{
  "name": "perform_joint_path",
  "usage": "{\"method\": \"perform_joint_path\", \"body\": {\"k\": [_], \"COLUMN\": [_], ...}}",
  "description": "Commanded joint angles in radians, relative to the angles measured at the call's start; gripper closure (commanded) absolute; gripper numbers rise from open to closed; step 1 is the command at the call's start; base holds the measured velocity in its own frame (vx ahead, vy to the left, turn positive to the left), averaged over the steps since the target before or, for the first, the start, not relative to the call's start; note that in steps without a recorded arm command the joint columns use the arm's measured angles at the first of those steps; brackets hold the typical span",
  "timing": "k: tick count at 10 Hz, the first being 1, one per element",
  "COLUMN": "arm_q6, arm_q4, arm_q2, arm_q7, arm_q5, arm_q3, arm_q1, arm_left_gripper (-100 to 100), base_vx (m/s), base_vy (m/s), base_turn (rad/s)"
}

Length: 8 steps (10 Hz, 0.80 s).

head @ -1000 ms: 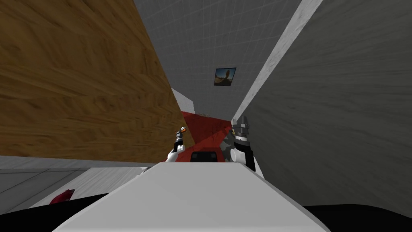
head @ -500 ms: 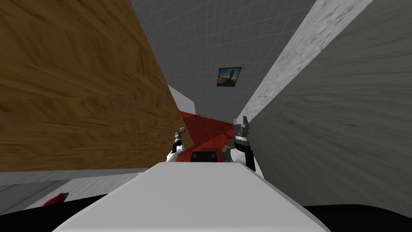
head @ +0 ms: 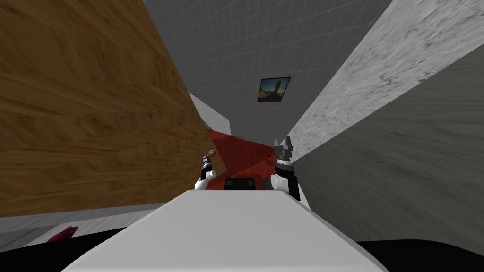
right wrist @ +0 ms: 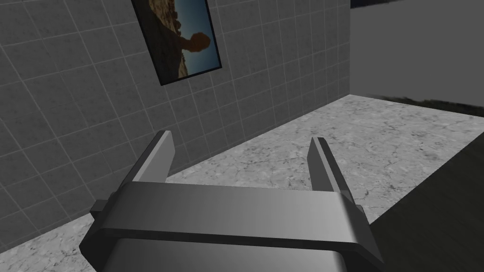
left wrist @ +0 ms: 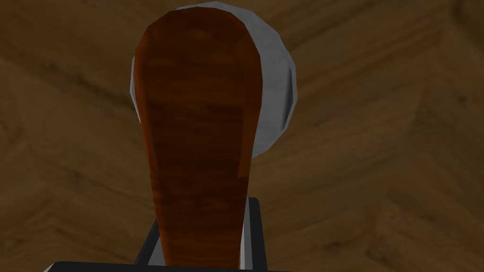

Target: Push the door open

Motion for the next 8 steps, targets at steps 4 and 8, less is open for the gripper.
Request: {"method": "perform_joint_path", "body": {"k": [4, 8], "arm_q6": [-0.013, -0.016], "arm_q4": [0.008, 0.006], "arm_q2": [-0.006, 0.008], "arm_q7": [-0.025, -0.039], "arm_q5": [0.025, 0.049], "arm_q3": [0.044, 0.082], "arm_q1": [-0.010, 0.003], "arm_left_gripper": [100, 100], "base_vx": [0.192, 0.146], "base_vy": [-0.031, -0.010], "base_turn": [0.061, 0.057]}}
